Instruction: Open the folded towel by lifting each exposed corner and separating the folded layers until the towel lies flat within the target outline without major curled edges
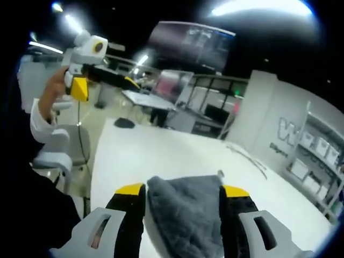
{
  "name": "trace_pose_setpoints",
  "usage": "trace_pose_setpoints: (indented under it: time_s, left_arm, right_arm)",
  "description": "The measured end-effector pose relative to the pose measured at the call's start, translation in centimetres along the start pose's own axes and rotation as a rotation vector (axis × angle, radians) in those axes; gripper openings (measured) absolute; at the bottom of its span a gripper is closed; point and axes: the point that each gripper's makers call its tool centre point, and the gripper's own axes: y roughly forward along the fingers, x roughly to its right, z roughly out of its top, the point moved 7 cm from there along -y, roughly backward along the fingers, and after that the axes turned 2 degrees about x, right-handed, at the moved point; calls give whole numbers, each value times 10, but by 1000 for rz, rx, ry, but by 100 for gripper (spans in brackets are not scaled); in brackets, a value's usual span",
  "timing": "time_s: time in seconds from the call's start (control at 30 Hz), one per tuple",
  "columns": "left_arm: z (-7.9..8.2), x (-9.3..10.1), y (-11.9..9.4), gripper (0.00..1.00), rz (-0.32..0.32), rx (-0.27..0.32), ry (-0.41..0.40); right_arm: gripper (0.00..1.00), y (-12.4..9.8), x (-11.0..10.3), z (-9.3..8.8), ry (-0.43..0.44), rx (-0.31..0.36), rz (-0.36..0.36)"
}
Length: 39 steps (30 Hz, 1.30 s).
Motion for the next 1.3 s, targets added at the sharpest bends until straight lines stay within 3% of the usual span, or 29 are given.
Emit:
trace_pose_setpoints:
  time_s: [0.5, 1.3]
  left_arm:
    - [-2, -1, 5, 99, -8, -11, -3]
    - [-2, -1, 5, 99, -4, -13, 6]
  right_arm:
    - [59, 2, -3, -2, 45, 17, 18]
    - [54, 10, -6, -7, -6, -10, 37]
